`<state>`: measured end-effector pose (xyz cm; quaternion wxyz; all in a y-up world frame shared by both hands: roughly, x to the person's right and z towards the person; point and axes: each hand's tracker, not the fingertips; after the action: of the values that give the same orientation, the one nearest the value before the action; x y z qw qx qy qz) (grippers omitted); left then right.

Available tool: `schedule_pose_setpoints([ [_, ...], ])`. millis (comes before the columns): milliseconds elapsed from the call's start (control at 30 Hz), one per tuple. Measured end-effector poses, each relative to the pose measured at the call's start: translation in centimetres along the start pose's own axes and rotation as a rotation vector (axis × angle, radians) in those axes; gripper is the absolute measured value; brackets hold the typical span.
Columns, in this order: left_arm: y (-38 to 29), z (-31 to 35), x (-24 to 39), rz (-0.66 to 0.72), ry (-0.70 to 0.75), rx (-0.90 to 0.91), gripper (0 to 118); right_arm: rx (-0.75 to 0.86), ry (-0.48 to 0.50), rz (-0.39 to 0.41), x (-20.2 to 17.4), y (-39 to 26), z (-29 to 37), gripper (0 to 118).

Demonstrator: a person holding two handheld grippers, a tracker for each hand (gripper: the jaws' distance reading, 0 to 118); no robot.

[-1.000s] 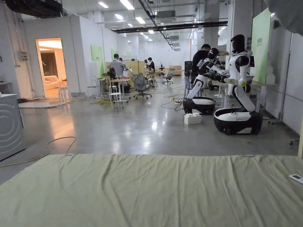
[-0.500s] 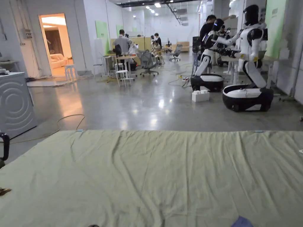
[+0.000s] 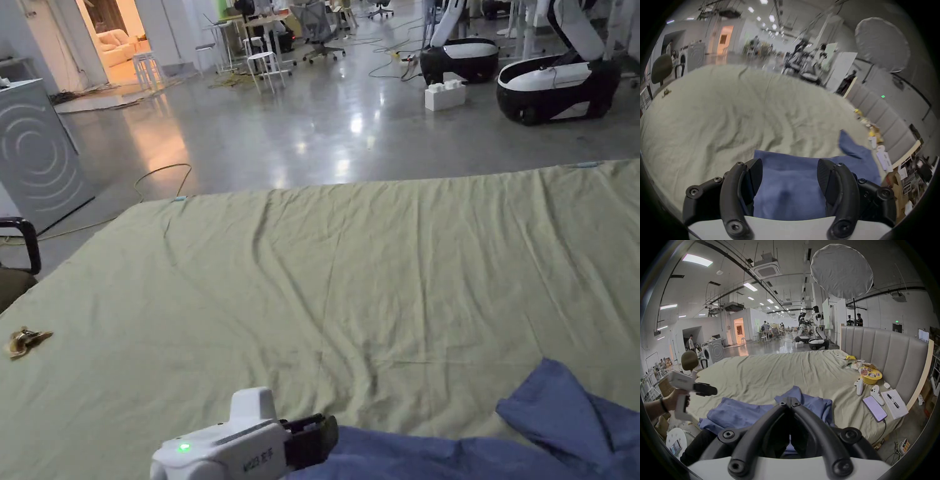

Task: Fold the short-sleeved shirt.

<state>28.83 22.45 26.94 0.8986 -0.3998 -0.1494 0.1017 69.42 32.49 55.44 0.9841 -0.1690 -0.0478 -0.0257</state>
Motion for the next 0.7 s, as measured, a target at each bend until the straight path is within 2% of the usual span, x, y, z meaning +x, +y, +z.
schedule_pose_setpoints([
  [167,0.5,-6.8,-1.4,-0.077,0.152,-0.143,69,-0.065,-0.04,-0.025,1.4,-1.1,-0.3,1],
  [200,0.4,-7.4,-1.3,-0.085,0.15,-0.154,55,-0.079,-0.052,-0.03,1.7,-1.3,-0.4,1],
  [267,0.2,-8.3,-1.2,-0.115,0.116,-0.181,19,-0.096,-0.065,-0.038,2.2,-1.7,-0.6,1],
  [333,-0.4,-8.9,0.0,-0.174,0.183,-0.197,12,-0.115,-0.07,-0.052,2.6,-2.0,-1.0,1],
  [567,-0.7,-10.2,1.1,-0.232,0.19,-0.233,8,-0.128,-0.042,-0.037,3.3,-1.6,-3.2,1],
  [667,-0.2,-10.4,1.0,-0.2,0.183,-0.264,8,-0.133,-0.033,0.015,4.7,0.3,-6.3,1],
  [700,0.0,-10.6,1.1,-0.213,0.182,-0.28,8,-0.143,-0.009,0.057,5.6,1.4,-8.0,1],
])
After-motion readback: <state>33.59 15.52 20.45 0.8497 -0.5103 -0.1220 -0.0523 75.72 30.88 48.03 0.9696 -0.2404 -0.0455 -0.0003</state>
